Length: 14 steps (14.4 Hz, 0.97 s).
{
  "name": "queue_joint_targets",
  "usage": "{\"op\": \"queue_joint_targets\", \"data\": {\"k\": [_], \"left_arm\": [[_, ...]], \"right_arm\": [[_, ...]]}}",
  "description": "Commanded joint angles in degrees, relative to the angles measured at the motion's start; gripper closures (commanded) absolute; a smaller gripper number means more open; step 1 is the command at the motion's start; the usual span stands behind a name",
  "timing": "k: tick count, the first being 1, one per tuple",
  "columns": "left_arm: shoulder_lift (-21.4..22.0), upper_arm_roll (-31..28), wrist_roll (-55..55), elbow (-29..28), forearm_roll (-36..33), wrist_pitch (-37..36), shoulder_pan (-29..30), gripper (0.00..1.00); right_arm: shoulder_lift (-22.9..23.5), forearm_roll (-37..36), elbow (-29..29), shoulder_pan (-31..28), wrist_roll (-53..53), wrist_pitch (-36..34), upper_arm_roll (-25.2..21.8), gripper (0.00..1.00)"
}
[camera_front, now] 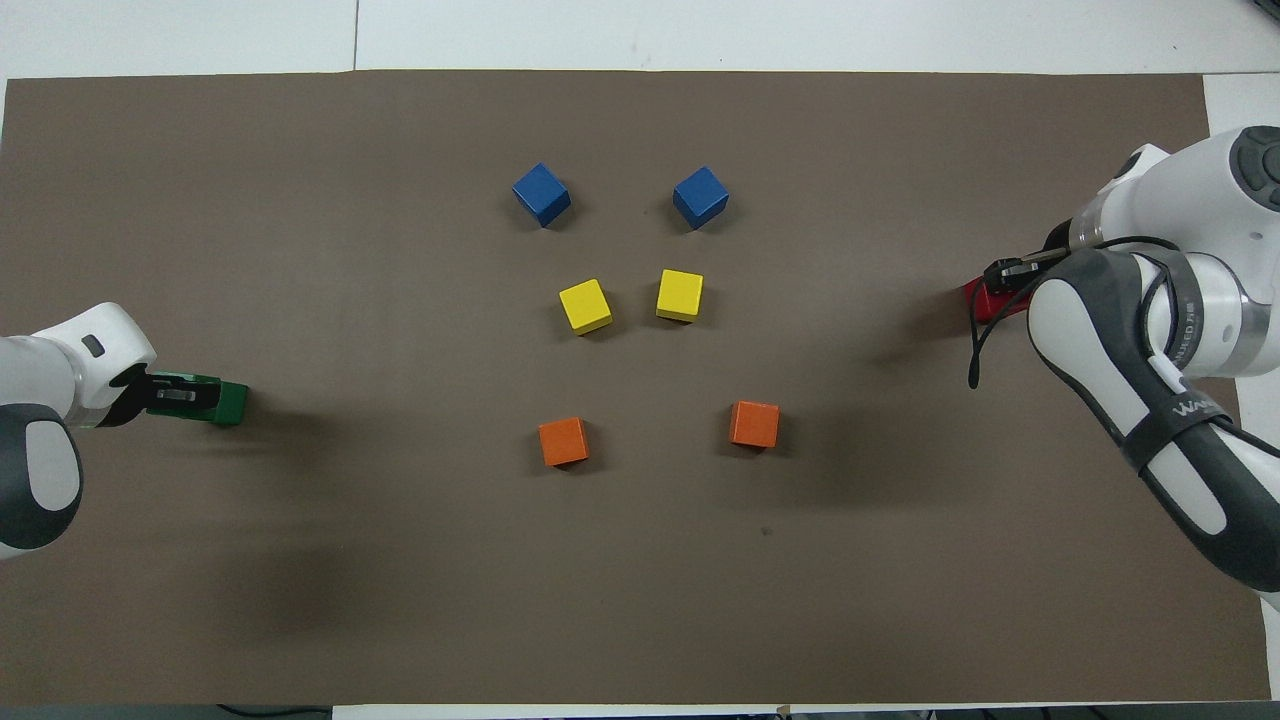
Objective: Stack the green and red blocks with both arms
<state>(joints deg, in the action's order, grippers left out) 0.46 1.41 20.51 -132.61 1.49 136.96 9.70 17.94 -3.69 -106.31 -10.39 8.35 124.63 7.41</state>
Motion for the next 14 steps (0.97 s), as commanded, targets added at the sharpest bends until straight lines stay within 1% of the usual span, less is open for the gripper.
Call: {"op": "queue_joint_targets", "data": {"k": [1,2,3,4,5,6,8,11,12,14], "left_arm": [[-0.55,0.44,2.86,-1.6,1.06,2.35,0.76,1.0],[-0.55,0.44,3.83,-1.6,1.06,2.26,0.84,0.94],[-0.55,0.44,4.19,-1.6,1.06,2.09,0.84,0.68],[-0.55,0.44,4.1,-1.6,1.06,1.91,0.84,0.36],[-0.55,0.44,4.02,-1.6,1.06,1.73,0.76,0.08],[-0.55,0.44,4.01,-1.51,1.06,1.12,0.84,0.0],[-0.46,0.44,4.1,-1.25,1.06,0.15,0.76,0.0],[-0.55,0.44,4.1,-0.81,1.06,-0.46,0.76,0.0],[-0.63,0.44,4.19,-0.11,1.06,-1.25,0.76,0.0],[-1.33,0.44,4.97,3.65,0.97,-5.19,0.49,0.0]], "right_arm": [[-0.27,-0.36,-0.65,-0.42,0.88,1.31,0.33,0.71],[-0.27,-0.36,-0.65,-0.5,0.88,1.31,0.33,0.38],[-0.27,-0.36,-0.65,-0.5,0.8,1.31,0.33,0.13],[-0.27,-0.36,-0.65,-0.5,0.8,1.31,0.24,0.0],[-0.27,-0.36,-0.65,-0.5,0.8,1.31,0.32,0.0],[-0.27,-0.36,-0.65,-0.5,0.8,1.23,0.33,0.0],[-0.27,-0.36,-0.48,-0.5,0.8,0.97,0.33,0.0],[-1.4,-0.36,0.57,-0.42,0.8,-2.53,0.32,0.0],[-2.46,-0.27,1.27,-0.33,0.8,-4.47,0.33,0.0],[-6.05,0.61,1.46,-0.24,0.8,-7.9,0.33,0.0]]}}
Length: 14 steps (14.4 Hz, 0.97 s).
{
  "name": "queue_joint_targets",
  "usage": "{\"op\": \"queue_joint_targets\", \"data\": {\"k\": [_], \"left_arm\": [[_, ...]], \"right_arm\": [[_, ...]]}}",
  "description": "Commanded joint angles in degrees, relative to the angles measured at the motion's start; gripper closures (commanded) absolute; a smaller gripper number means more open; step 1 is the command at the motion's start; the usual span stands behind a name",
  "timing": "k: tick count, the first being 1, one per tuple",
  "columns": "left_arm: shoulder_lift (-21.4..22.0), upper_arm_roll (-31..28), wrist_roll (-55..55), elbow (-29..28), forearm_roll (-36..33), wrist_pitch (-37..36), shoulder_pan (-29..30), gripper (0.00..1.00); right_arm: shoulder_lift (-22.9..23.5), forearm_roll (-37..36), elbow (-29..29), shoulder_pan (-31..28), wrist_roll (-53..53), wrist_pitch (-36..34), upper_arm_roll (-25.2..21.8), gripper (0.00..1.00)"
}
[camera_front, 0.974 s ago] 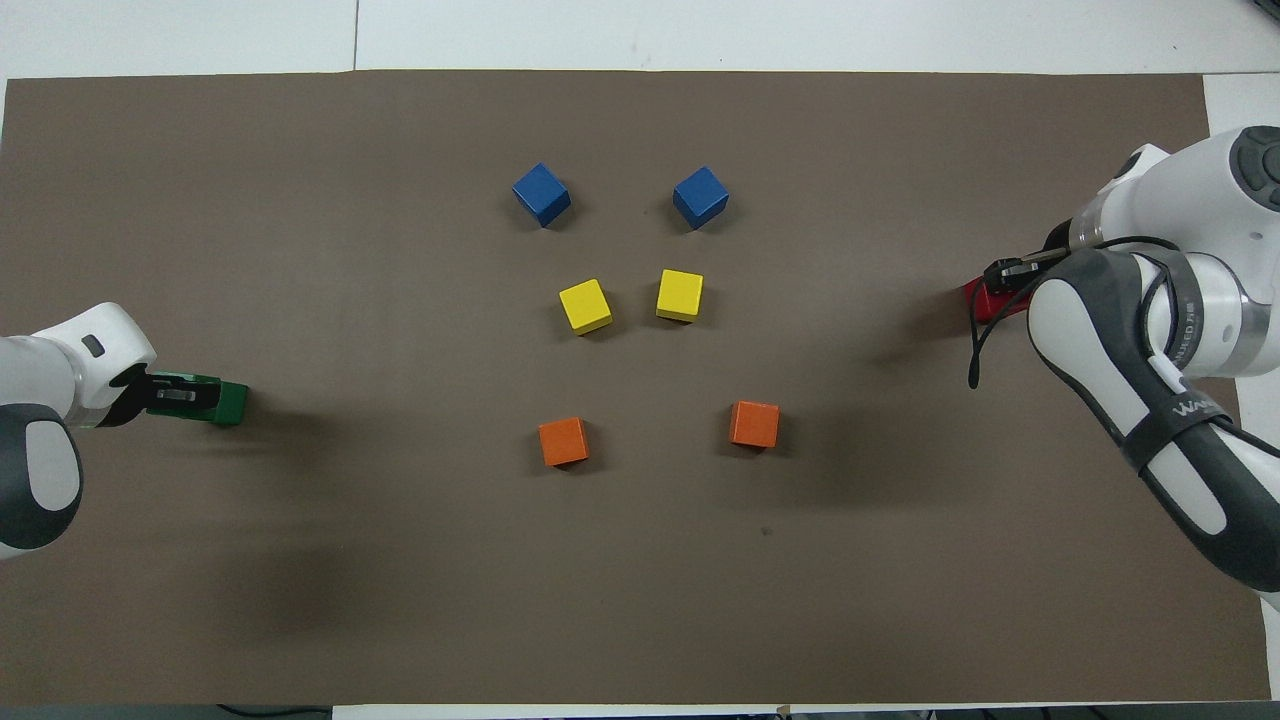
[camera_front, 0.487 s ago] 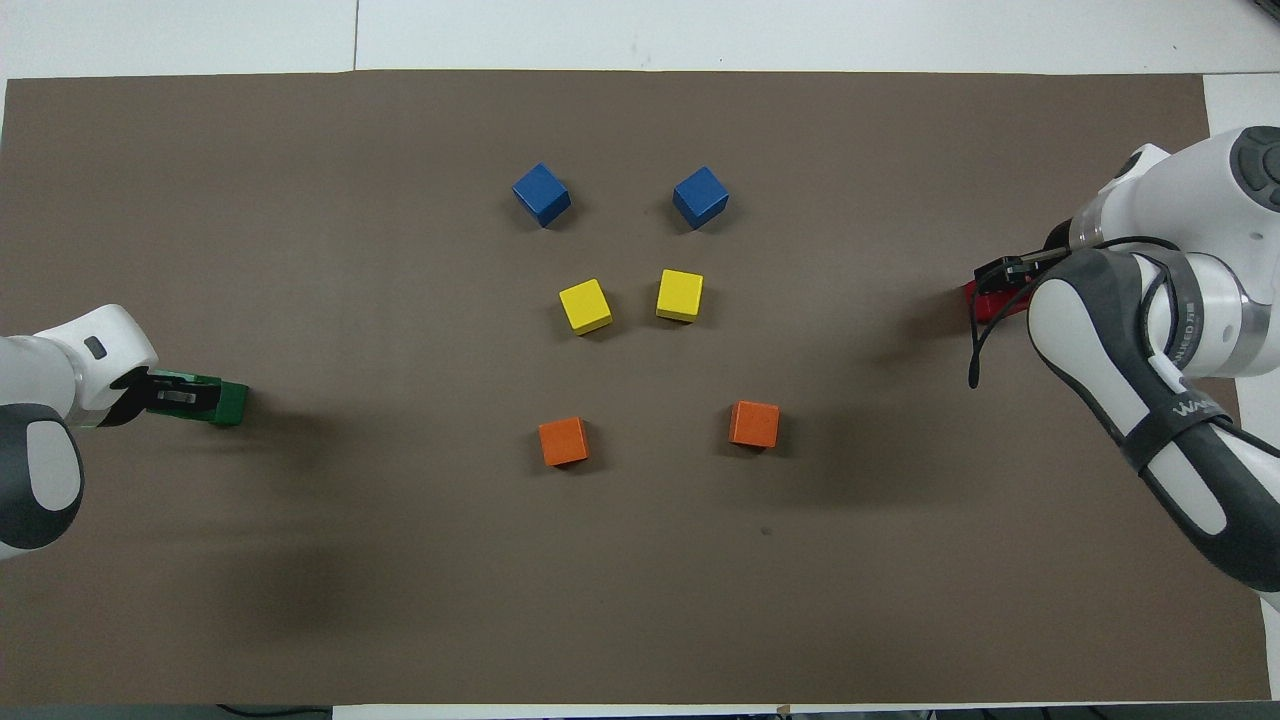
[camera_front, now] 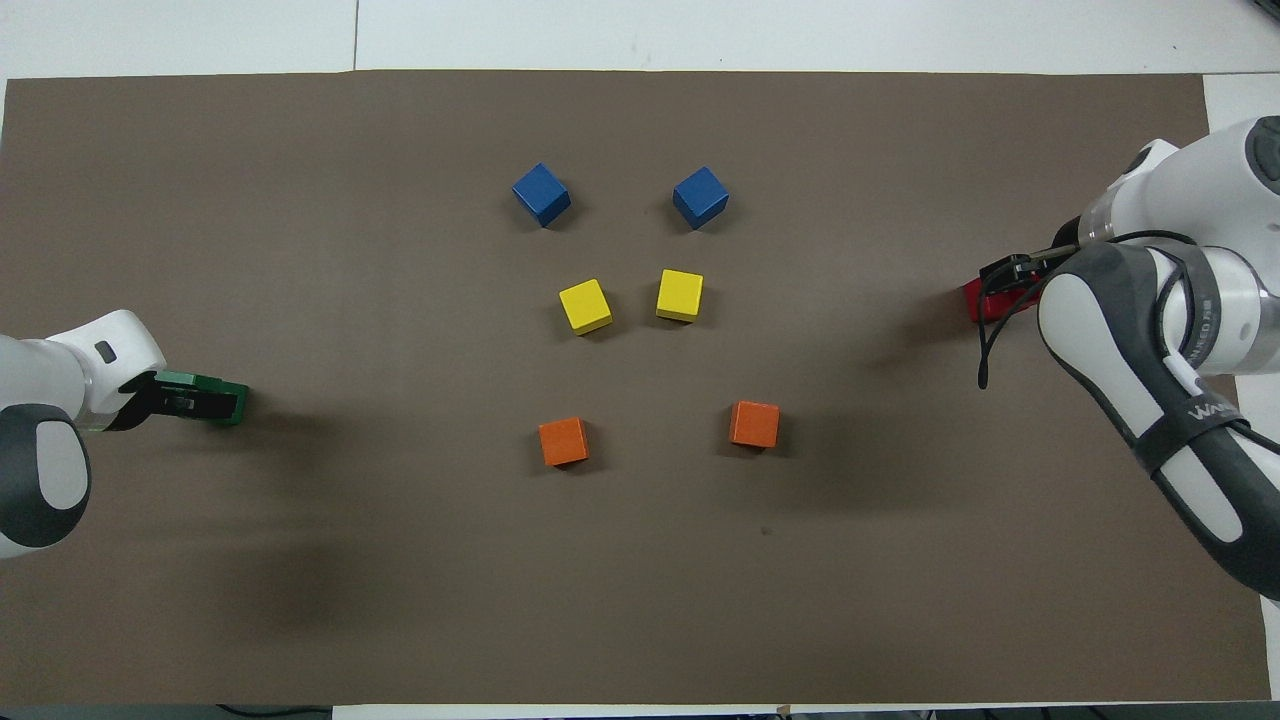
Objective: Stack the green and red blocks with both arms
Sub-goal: 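Open both grippers to release the stacked blocks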
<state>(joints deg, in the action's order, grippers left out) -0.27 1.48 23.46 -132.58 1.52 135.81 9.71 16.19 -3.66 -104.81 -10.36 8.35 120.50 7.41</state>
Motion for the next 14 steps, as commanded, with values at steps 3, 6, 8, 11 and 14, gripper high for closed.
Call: {"op": "queue_joint_targets", "data": {"k": [3,6,8,11,14], "left_arm": [[0.1,0.37,4.58,7.33,0.94,-6.7,0.74,0.0],[0.19,0.37,3.97,12.67,0.94,-11.25,0.83,0.0],[0.62,0.2,3.26,16.37,0.94,-15.82,0.83,0.0],[0.8,0.89,-13.19,22.87,0.68,-22.24,-0.48,0.0],[1.06,1.16,-19.68,27.62,0.32,-27.24,-3.47,0.0]], "right_arm": [[-10.63,3.03,0.04,-0.28,0.88,-8.43,0.41,0.0],[-17.05,3.84,1.0,0.77,0.8,-17.02,0.5,0.0],[-19.7,3.84,2.84,1.21,0.79,-22.92,0.5,0.0],[-19.63,3.84,7.24,1.21,0.88,-29.96,0.5,0.0],[-19.53,3.58,7.25,1.13,0.79,-30.42,0.41,0.0]]}}
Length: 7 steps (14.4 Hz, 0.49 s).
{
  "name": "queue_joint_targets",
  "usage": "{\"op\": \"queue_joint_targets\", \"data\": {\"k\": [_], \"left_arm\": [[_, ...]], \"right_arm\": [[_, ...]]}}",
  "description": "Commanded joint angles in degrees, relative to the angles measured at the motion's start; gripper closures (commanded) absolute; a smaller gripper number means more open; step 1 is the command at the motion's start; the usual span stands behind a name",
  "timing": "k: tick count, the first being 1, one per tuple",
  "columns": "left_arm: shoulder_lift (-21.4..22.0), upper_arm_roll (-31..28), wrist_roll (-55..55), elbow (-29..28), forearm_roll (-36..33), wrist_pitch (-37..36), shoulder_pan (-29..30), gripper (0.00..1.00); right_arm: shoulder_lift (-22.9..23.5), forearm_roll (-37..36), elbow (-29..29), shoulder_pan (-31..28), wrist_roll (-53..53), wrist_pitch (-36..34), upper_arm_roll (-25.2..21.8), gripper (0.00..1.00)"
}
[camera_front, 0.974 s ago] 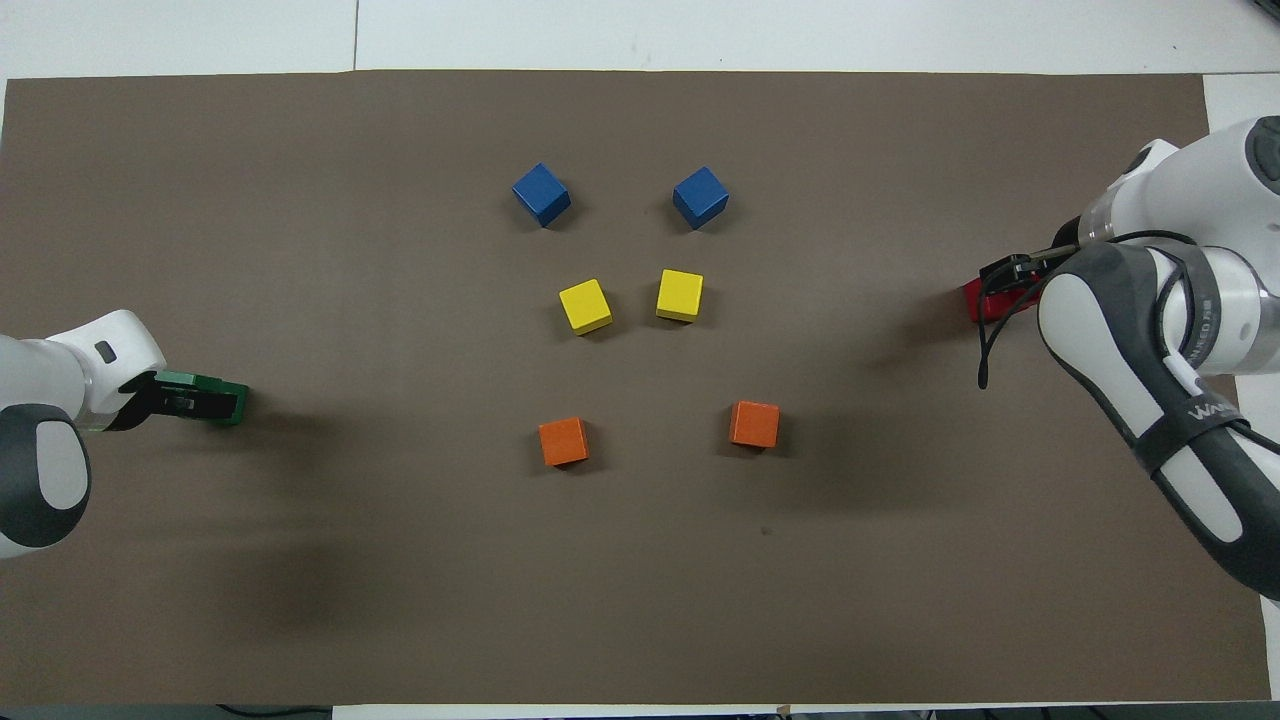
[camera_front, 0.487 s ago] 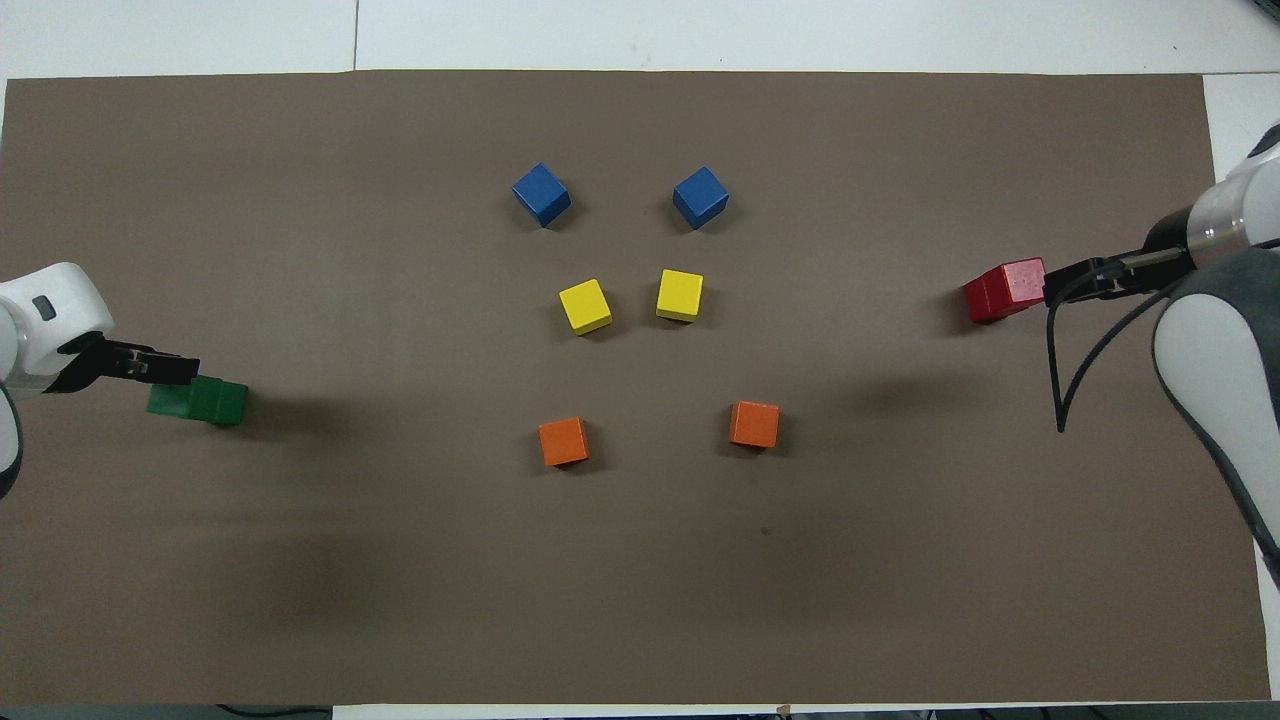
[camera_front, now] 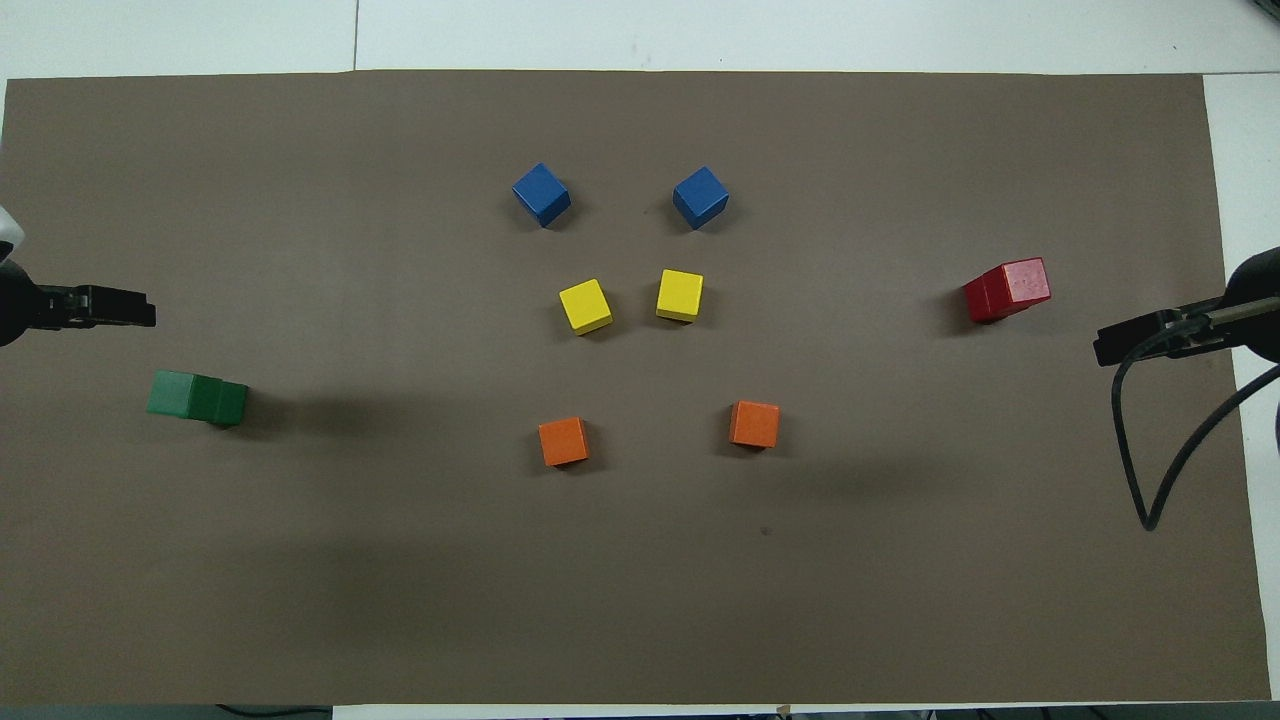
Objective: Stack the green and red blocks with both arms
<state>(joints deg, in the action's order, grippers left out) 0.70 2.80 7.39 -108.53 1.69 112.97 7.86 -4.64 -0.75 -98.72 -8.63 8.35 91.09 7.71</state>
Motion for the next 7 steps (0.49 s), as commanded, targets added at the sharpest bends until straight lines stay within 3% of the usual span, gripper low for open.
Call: {"op": "queue_joint_targets", "data": {"k": [1,4,7], "left_arm": [[0.09,-0.08,-3.61,5.76,0.15,-7.73,-1.7,0.0],[0.0,0.27,-3.61,10.87,0.15,-16.45,-1.7,0.0],[1.23,0.27,-3.52,11.94,0.06,-21.9,-1.44,0.0]], "right_arm": [[1.3,0.58,1.25,-0.68,0.8,-1.01,0.12,0.0],[1.21,0.49,1.07,-1.04,0.8,-1.18,0.12,0.0],[1.21,0.49,0.99,-1.12,0.8,-1.09,0.12,0.0]]}}
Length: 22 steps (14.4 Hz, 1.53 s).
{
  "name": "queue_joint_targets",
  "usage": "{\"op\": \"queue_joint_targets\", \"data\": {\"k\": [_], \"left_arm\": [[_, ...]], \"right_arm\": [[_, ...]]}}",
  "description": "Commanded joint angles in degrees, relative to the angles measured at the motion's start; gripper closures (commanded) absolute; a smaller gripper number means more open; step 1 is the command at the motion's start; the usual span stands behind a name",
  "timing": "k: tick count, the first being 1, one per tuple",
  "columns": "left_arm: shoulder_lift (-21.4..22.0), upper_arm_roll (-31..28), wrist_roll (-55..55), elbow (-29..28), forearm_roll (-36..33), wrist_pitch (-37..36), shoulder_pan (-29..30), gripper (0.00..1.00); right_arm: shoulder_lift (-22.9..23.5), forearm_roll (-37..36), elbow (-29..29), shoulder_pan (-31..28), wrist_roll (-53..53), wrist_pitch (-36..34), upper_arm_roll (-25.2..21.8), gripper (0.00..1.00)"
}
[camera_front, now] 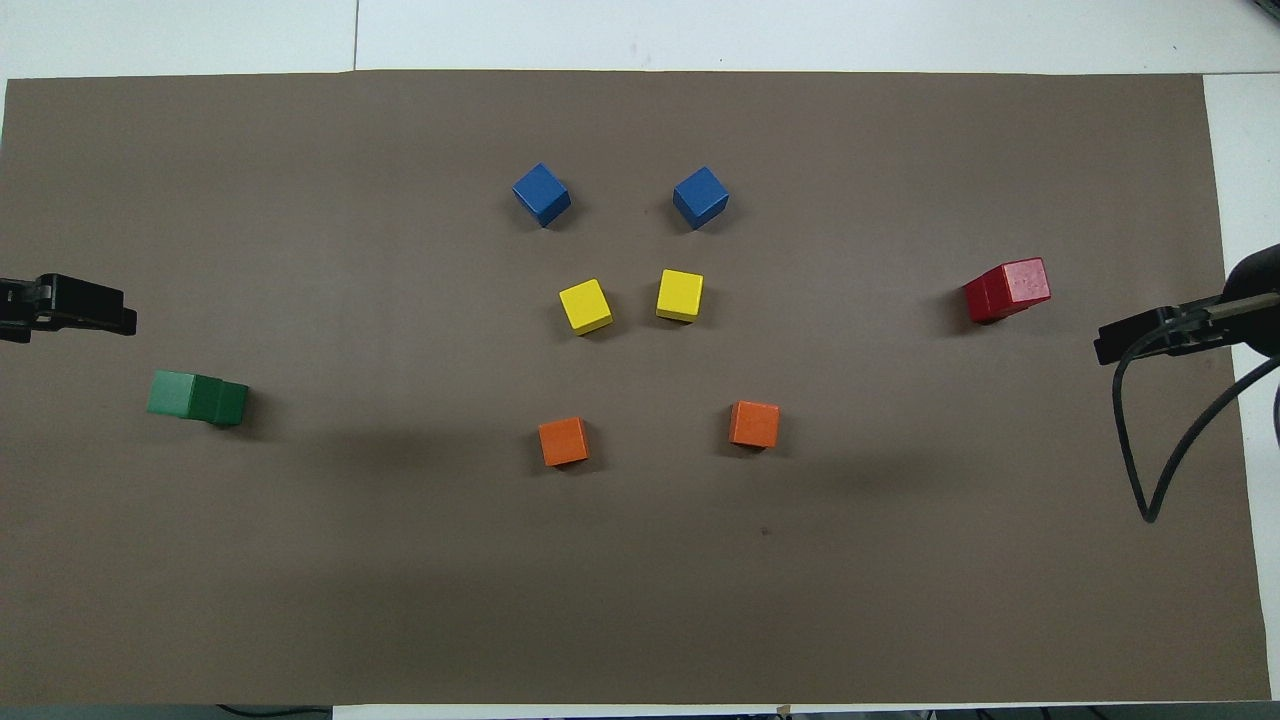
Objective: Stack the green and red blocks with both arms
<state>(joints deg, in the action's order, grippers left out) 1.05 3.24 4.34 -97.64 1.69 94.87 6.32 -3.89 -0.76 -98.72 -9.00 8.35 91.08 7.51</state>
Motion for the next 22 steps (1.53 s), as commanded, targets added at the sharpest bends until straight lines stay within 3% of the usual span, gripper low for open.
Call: {"op": "queue_joint_targets", "data": {"k": [1,5,10,13,18,22], "left_arm": [[1.76,-0.16,-0.48,0.96,0.06,-5.04,0.19,0.0],[4.22,-0.25,-0.21,-0.45,0.06,-5.84,0.02,0.0],[6.34,-0.16,-1.96,-4.93,-0.64,-0.49,-1.92,0.0],[5.29,-0.95,-4.34,-4.14,-0.55,2.07,-4.21,0.0],[3.18,-2.62,-4.34,1.56,-0.64,-3.98,-5.96,0.0],[3.17,-2.62,-4.26,0.61,-0.73,-3.04,-6.14,0.0]], "right_arm": [[0.46,0.49,0.98,-0.75,0.71,-1.08,0.31,0.0],[0.29,0.49,0.81,-0.75,0.36,-0.99,0.31,0.0],[0.29,0.49,0.72,-0.31,-0.96,-0.64,0.31,0.0],[0.29,0.49,0.72,-0.49,-1.05,-0.64,0.31,0.0],[0.2,0.49,0.63,-0.58,-1.05,-0.64,0.31,0.0],[0.11,0.49,0.37,-0.58,-1.05,-0.64,0.31,0.0]]}}
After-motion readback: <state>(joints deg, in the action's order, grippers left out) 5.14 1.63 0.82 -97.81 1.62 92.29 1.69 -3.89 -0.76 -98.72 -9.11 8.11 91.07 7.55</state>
